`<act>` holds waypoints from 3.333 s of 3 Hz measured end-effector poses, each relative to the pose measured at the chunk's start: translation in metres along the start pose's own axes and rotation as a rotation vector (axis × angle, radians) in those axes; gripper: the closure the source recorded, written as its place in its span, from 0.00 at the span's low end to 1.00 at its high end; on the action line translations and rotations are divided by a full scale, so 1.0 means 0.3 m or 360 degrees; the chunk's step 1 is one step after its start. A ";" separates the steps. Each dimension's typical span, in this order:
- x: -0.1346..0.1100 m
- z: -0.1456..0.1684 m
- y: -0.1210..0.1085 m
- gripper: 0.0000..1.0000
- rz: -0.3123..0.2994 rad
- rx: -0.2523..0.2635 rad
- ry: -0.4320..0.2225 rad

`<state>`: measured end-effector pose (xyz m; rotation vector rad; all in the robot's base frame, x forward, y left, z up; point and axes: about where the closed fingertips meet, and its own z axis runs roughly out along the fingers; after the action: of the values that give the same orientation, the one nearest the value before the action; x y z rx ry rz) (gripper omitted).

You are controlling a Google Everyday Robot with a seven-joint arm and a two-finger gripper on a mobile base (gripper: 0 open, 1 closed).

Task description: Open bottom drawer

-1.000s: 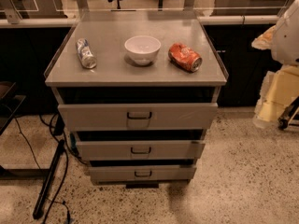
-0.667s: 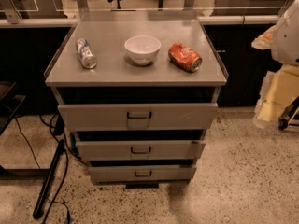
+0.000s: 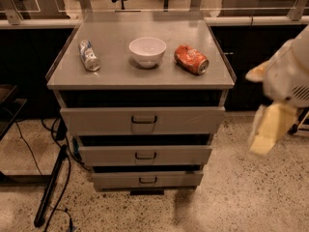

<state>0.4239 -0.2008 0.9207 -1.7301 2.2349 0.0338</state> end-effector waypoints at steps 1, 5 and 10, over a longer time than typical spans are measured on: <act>0.017 0.172 0.043 0.00 -0.0003 -0.0094 -0.0003; 0.078 0.491 0.156 0.00 0.0074 -0.0317 -0.0029; 0.164 1.099 0.269 0.00 0.0251 -0.0584 -0.0119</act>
Offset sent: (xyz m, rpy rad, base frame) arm 0.0034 0.0265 -0.1536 0.1387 0.2062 0.0420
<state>0.4128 -0.1569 0.5807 -1.6807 2.4177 0.5670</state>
